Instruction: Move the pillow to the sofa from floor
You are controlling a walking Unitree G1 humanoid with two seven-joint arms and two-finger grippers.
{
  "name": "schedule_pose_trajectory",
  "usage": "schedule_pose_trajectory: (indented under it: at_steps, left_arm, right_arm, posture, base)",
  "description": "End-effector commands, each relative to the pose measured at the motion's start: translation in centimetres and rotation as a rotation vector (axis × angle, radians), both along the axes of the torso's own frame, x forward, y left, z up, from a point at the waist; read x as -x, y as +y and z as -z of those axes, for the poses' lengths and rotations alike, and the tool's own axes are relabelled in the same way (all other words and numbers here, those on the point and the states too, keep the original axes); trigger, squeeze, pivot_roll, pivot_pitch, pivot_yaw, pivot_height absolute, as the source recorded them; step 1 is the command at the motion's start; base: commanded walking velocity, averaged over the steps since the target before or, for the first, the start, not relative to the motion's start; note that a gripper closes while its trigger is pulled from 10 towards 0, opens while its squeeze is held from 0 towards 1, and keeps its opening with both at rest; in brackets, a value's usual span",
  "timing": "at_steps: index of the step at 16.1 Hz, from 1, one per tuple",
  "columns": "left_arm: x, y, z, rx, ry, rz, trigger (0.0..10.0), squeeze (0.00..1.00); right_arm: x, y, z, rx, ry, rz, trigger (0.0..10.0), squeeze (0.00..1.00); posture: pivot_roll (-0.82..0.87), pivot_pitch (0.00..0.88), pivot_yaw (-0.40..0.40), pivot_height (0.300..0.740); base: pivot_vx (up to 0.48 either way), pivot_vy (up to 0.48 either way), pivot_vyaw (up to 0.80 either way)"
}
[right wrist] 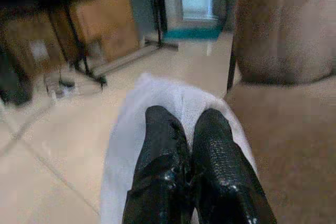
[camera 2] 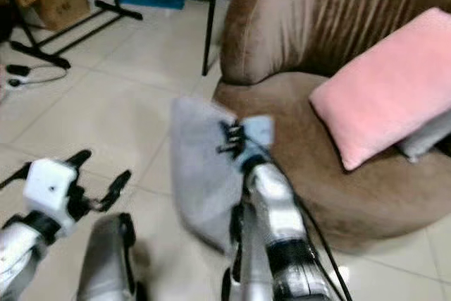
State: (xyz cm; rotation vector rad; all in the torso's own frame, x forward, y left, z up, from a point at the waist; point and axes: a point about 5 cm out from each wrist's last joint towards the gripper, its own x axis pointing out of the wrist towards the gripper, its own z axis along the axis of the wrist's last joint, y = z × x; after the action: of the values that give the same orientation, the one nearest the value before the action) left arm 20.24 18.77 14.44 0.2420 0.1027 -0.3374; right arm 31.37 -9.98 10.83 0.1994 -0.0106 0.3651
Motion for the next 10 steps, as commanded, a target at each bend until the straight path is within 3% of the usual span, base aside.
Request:
schedule_pose_trajectory:
  at_steps: [1, 2, 3, 4, 6, 8, 10]
  left_arm:
    - [-0.6, -0.9, -0.7, 0.010, -0.048, 0.027, 10.0, 0.00]
    - [-1.2, -1.0, -1.1, 0.014, -0.074, 0.010, 10.0, 0.00]
    - [-2.0, -0.9, -1.6, 0.017, -0.101, -0.018, 10.0, 0.00]
    - [-2.7, -0.9, -1.7, 0.040, -0.117, -0.047, 10.0, 0.00]
    - [-3.6, -1.1, -1.4, 0.053, -0.122, -0.064, 10.0, 0.00]
    - [-4.1, -1.1, -1.6, 0.033, -0.139, -0.067, 10.0, 0.00]
    - [-4.3, -0.8, -1.6, 0.031, -0.141, -0.091, 10.0, 0.00]
  right_arm:
    - [0.4, -0.6, -3.4, -0.080, -0.099, 0.036, 0.0, 0.00]
    - [1.1, -0.7, -4.4, -0.120, -0.122, 0.049, 0.0, 0.00]
    - [1.4, -0.7, -5.4, -0.149, -0.132, 0.038, 6.5, 0.00]
    - [1.8, -0.6, -5.9, -0.145, -0.159, -0.017, 10.0, 0.00]
    - [1.9, -1.5, -5.4, -0.038, -0.129, 0.033, 10.0, 0.00]
    - [2.2, -1.9, -5.8, -0.067, -0.089, 0.087, 10.0, 0.00]
    - [2.2, -1.3, -5.6, -0.047, -0.055, 0.071, 10.0, 0.00]
  posture:
    - [-0.03, 0.000, -0.045, 0.477]
    - [-0.03, 0.000, -0.044, 0.477]
    - [-0.04, 0.000, -0.029, 0.477]
    - [-0.06, 0.000, -0.012, 0.477]
    - [-0.08, 0.000, 0.009, 0.477]
    - [-0.07, 0.000, 0.011, 0.497]
    - [-0.06, 0.000, 0.005, 0.522]
  base:
    - [0.000, 0.000, 0.00]
    - [0.000, 0.000, 0.00]
    - [0.000, 0.000, 0.00]
    - [0.000, 0.000, 0.00]
    - [0.000, 0.000, 0.00]
    - [0.000, 0.000, 0.00]
    - [0.000, 0.000, 0.00]
